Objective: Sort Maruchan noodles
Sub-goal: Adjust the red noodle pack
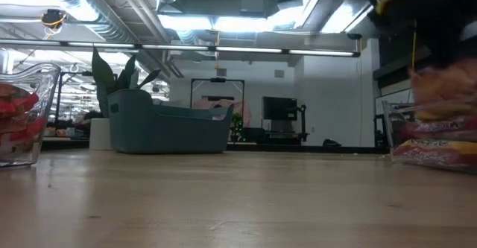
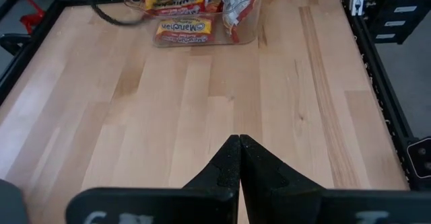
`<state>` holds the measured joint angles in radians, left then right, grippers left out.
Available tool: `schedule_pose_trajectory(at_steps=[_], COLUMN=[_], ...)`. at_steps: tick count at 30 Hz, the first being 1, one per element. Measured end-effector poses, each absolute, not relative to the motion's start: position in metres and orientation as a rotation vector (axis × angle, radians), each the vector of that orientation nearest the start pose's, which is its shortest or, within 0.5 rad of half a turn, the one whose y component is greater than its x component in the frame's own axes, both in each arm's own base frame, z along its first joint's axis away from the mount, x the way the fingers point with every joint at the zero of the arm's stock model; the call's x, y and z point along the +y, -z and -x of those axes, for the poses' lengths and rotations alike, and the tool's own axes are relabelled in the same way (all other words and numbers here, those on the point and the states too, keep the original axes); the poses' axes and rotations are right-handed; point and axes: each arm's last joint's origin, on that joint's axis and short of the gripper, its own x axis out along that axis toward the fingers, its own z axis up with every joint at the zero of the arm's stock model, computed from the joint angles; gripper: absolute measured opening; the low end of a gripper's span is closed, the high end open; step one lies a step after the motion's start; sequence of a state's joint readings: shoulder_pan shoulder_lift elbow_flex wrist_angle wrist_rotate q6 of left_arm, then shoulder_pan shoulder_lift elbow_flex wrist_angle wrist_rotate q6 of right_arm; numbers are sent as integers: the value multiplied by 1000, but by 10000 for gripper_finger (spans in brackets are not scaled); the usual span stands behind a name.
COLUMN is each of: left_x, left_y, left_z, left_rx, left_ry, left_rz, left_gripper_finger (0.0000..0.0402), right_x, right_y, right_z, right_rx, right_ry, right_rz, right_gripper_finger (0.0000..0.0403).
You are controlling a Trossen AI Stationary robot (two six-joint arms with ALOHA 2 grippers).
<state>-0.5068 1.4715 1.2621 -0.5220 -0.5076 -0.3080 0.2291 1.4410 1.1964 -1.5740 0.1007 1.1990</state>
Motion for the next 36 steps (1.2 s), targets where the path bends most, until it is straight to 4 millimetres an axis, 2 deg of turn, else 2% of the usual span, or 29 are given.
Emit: schedule_pose_trajectory(at_steps=[6, 10, 18, 25, 36], left_x=[-141, -142, -148, -150, -149], left_y=[-312, -312, -312, -312, -312], left_z=[-282, -282, -278, -278, -278], left_rx=[628, 628, 627, 627, 625], left_ry=[-99, -94, -73, -69, -75], left_rz=[-55, -56, -63, -64, -66], left_gripper_finger=[0, 0, 0, 0, 0], right_x=[47, 47, 44, 42, 43], right_y=[-315, -325, -293, -263, -261], right_z=[-224, -225, -218, -204, -206], right_rx=[1355, 1307, 1368, 1489, 1494], right_ry=[881, 885, 999, 1078, 1070], right_rz=[-599, -631, -560, -502, -538], right_gripper_finger=[0, 0, 0, 0, 38])
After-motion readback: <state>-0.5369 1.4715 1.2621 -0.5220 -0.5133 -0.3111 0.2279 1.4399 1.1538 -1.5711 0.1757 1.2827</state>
